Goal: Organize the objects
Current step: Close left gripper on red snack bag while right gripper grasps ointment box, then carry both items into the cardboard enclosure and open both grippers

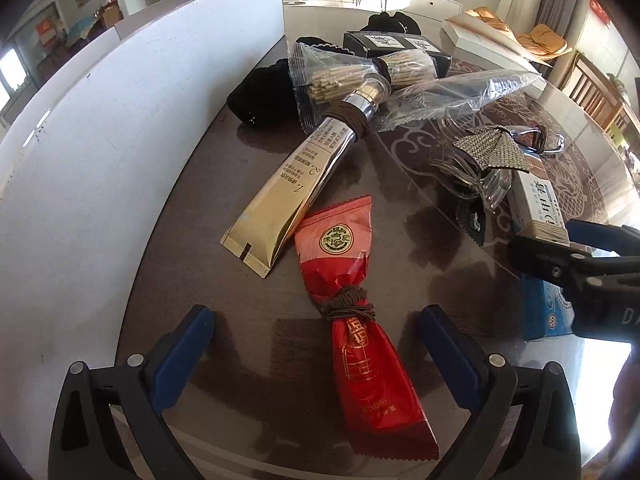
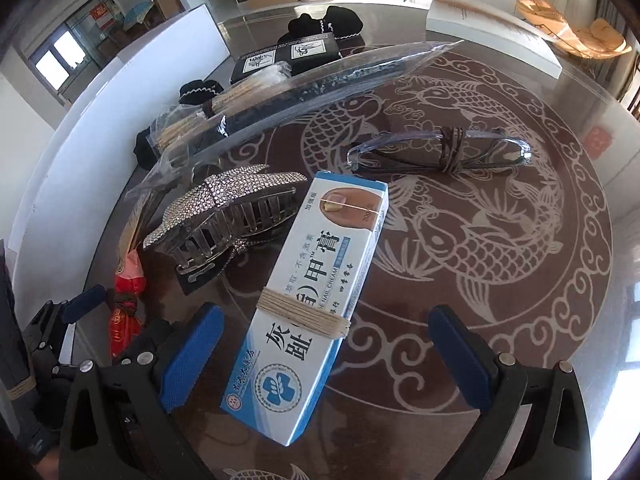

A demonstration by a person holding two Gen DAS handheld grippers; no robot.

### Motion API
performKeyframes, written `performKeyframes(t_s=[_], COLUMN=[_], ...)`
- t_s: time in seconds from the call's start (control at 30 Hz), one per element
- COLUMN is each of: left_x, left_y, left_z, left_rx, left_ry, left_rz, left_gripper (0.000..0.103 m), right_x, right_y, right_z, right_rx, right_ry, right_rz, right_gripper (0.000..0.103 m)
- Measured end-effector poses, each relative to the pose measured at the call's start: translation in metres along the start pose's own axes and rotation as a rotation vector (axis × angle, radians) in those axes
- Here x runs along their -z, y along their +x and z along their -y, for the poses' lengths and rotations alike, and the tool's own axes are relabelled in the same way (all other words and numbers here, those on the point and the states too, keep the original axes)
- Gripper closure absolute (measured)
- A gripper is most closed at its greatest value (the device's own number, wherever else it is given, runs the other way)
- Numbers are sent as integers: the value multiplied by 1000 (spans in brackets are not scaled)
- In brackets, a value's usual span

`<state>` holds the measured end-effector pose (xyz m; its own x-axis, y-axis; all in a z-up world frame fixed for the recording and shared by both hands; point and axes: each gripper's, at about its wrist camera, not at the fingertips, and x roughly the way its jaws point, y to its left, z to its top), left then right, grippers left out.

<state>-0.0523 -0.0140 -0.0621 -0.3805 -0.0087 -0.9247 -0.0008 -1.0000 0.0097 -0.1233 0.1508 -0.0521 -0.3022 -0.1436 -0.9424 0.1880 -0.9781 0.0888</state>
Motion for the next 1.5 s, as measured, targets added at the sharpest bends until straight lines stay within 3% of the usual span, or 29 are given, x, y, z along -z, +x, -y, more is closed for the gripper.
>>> performKeyframes(t_s=[0.03,0.07,0.1,0.13,0.27,0.43,0.6,0.67,0.8,0.97,1.07,1.1,1.17,1.2,1.23,1.3,1.37,1.5], left_x=[0,2,4,7,25,37,21,13,2,-3,-5,-6,-8,-8,-7,0,5,22], left_y=[-1,-7,-14,-16,-34,-84,-134,-153,-169,-149,-125,-115,-95,-87,-83,-84,-89,-112], left_z=[-2,-4,-5,-6,-14,-29,-79,-105,-165,-231,-257,-262,-269,-271,-270,-265,-260,-241], left_rx=[3,4,7,21,122,246,306,276,149,19,-60,-87,-129,-155,-184,-216,-203,-72], left_ry=[3,8,17,30,10,-69,-190,-229,-309,-429,-490,-504,-511,-512,-508,-484,-482,-491], left_rz=[1,43,85,93,180,312,395,435,473,410,316,277,188,153,142,165,206,319], left_gripper=[8,23,67,85,85,85,86,85,85,86,84,81,46,12,1,1,1,1], right_x=[-1,0,2,4,25,50,26,9,-35,-76,-88,-91,-95,-95,-93,-85,-73,-40], right_y=[2,-1,-5,-8,-26,-74,-120,-132,-137,-121,-96,-85,-64,-56,-52,-55,-67,-91], right_z=[-8,-13,-13,-9,18,61,32,2,-81,-193,-245,-258,-281,-288,-292,-291,-281,-237], right_rx=[51,89,85,91,54,-154,-287,-354,-477,-536,-520,-517,-474,-446,-424,-410,-384,-282], right_ry=[-32,-62,-65,-49,-12,166,189,158,67,-67,-121,-131,-157,-169,-175,-186,-204,-255], right_rz=[1,19,33,31,43,90,193,227,252,276,297,296,272,257,257,295,347,456], right_gripper=[11,37,52,59,59,59,59,59,59,59,59,58,52,45,34,31,19,11])
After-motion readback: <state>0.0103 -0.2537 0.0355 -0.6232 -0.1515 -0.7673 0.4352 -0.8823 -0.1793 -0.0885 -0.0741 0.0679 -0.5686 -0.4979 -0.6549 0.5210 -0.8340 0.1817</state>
